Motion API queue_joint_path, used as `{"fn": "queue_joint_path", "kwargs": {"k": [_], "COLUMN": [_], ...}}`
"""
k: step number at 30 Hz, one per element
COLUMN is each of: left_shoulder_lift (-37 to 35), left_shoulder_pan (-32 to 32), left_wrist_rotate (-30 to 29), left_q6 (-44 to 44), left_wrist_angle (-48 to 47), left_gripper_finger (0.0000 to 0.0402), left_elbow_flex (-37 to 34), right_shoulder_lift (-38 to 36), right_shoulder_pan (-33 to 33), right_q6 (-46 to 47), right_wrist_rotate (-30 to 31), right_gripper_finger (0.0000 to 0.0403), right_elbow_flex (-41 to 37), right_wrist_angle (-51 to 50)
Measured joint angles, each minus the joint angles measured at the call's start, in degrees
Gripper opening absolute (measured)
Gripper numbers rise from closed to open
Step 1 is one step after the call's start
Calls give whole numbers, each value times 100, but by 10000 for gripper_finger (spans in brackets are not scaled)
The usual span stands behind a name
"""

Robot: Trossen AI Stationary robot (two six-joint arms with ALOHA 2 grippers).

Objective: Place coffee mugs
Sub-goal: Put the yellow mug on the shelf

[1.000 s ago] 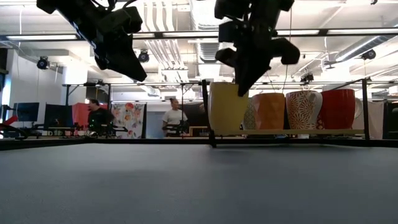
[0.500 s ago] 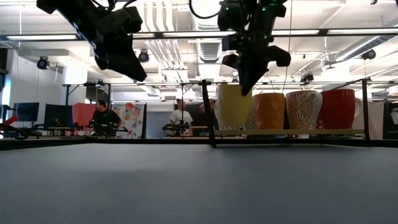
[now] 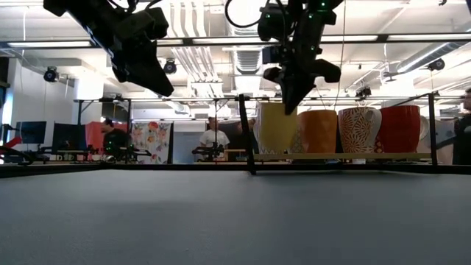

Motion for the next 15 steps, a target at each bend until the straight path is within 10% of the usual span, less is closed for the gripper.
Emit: {"fn": "queue_joint_path", "kwargs": {"k": [15], "left_shoulder_lift": [0], "left_shoulder_pan": [0], "left_wrist_rotate": [0], "left_q6": [28], "left_wrist_angle": [-2], "left_gripper_finger": [93], "left_elbow_flex": [0], "right_shoulder_lift": [13], "right_shoulder_pan": [-203], "right_q6": [-9], "right_wrist_rotate": [-3], "right_gripper_finger": [13], "right_elbow_flex": [2], "right_wrist_angle": [74]}}
